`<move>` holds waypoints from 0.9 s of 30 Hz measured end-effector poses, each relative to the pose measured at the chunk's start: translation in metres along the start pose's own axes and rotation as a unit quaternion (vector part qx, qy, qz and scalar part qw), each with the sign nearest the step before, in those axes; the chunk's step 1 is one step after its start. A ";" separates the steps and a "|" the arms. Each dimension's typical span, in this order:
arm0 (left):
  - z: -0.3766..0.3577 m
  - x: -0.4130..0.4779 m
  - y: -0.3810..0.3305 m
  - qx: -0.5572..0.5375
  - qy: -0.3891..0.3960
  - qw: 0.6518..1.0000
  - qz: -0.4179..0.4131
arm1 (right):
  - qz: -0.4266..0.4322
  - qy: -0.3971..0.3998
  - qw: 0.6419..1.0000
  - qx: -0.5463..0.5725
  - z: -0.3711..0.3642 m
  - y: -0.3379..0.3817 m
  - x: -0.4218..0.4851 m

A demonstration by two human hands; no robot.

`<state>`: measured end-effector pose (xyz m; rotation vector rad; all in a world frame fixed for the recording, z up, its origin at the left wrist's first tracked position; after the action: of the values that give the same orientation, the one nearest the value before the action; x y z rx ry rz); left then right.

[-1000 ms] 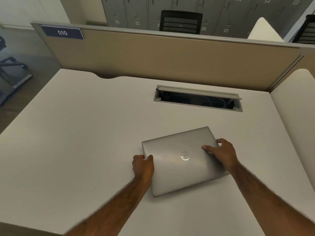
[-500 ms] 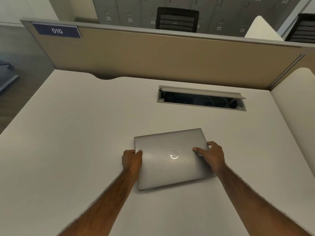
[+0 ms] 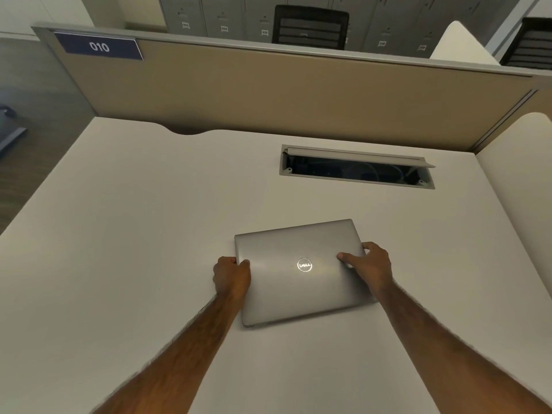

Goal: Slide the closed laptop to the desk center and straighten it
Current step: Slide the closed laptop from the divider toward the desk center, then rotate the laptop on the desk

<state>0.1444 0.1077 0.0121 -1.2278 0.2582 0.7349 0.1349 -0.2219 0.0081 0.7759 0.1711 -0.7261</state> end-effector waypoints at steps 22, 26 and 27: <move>0.003 -0.008 0.000 0.079 0.005 0.997 0.000 | 0.004 0.015 1.000 -0.017 0.001 0.000 -0.001; 0.003 -0.008 0.000 0.036 -0.004 0.999 0.001 | 0.005 0.012 1.000 -0.004 0.002 0.004 0.003; 0.003 -0.009 0.002 0.024 -0.007 1.000 0.003 | 0.007 0.014 1.000 -0.001 0.001 0.004 0.005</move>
<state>0.1360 0.1076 0.0164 -1.1771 0.2660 0.7392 0.1410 -0.2234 0.0094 0.7843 0.1926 -0.7025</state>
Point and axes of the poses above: each hand's wrist, its own x-axis towards the middle knuckle, its own z-axis out of the back of the hand, y = z × x, the point moved 3 cm from there along x, towards the middle knuckle, and after that the axes turned 6 degrees about -x, right-handed, at the moved point
